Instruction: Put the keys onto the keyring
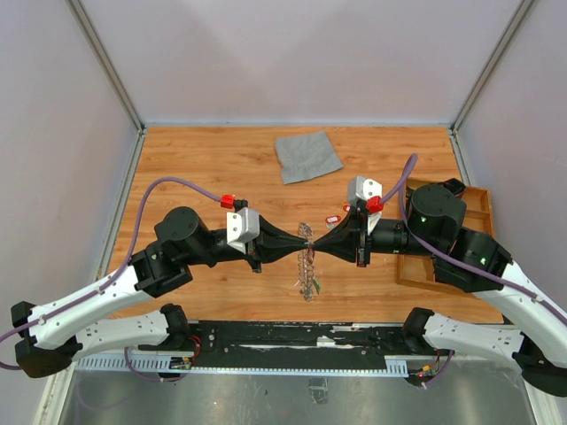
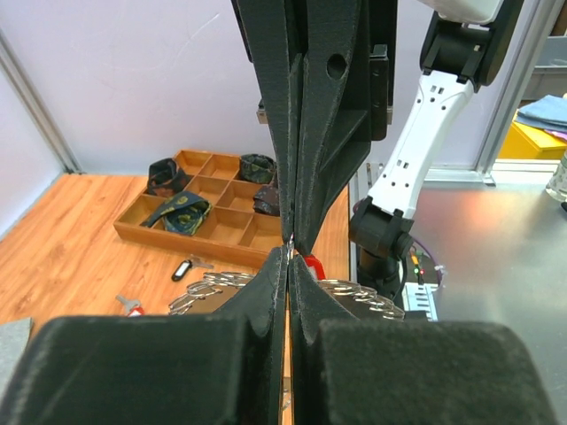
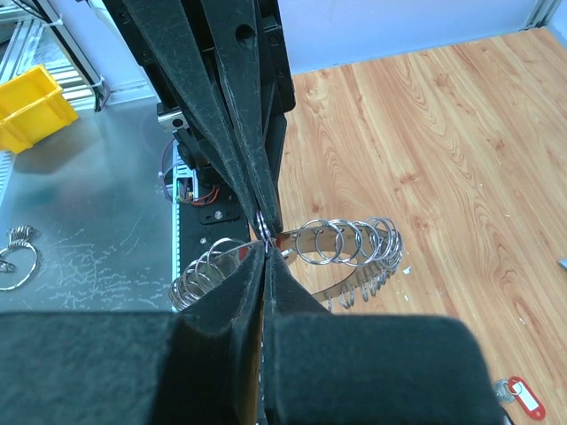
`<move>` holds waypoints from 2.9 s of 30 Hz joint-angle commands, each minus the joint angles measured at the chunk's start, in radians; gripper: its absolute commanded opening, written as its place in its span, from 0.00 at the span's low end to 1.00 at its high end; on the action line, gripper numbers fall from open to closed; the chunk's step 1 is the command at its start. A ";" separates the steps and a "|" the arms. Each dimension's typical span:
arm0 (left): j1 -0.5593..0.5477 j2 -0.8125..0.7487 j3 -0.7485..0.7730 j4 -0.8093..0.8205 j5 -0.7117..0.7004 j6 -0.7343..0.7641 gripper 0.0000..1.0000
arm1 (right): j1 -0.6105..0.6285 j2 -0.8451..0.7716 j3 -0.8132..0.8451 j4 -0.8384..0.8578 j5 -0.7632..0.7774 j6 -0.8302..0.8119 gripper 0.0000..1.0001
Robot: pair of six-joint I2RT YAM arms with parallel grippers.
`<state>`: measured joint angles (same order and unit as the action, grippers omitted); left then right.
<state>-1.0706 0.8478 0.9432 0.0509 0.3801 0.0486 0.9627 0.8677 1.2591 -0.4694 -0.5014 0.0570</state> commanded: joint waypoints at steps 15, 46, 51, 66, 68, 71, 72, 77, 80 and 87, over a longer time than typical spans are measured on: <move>-0.010 -0.031 -0.003 0.090 -0.022 0.016 0.00 | 0.011 -0.007 -0.019 -0.037 0.071 0.022 0.03; -0.009 -0.058 -0.020 0.148 -0.015 -0.037 0.01 | 0.011 -0.104 -0.077 0.144 0.031 -0.106 0.25; -0.010 -0.063 -0.037 0.213 0.001 -0.086 0.01 | 0.012 -0.084 -0.084 0.232 -0.046 -0.145 0.25; -0.009 -0.066 -0.049 0.275 0.019 -0.126 0.00 | 0.011 -0.052 -0.091 0.306 -0.117 -0.127 0.26; -0.009 -0.063 -0.048 0.275 0.021 -0.126 0.01 | 0.011 -0.052 -0.093 0.312 -0.123 -0.123 0.26; -0.009 -0.061 -0.047 0.274 0.023 -0.124 0.00 | 0.012 -0.047 -0.095 0.317 -0.133 -0.117 0.26; -0.008 -0.062 -0.047 0.274 0.023 -0.125 0.00 | 0.011 -0.045 -0.095 0.318 -0.132 -0.117 0.26; -0.010 -0.058 -0.044 0.272 0.023 -0.122 0.01 | 0.011 -0.035 -0.093 0.319 -0.141 -0.116 0.25; -0.010 -0.057 -0.044 0.271 0.023 -0.122 0.01 | 0.012 -0.029 -0.092 0.318 -0.144 -0.116 0.24; -0.010 -0.058 -0.041 0.266 0.023 -0.119 0.01 | 0.012 -0.021 -0.089 0.319 -0.150 -0.115 0.15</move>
<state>-1.0710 0.7963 0.8955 0.2600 0.3981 -0.0719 0.9627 0.8486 1.1786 -0.1837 -0.6292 -0.0700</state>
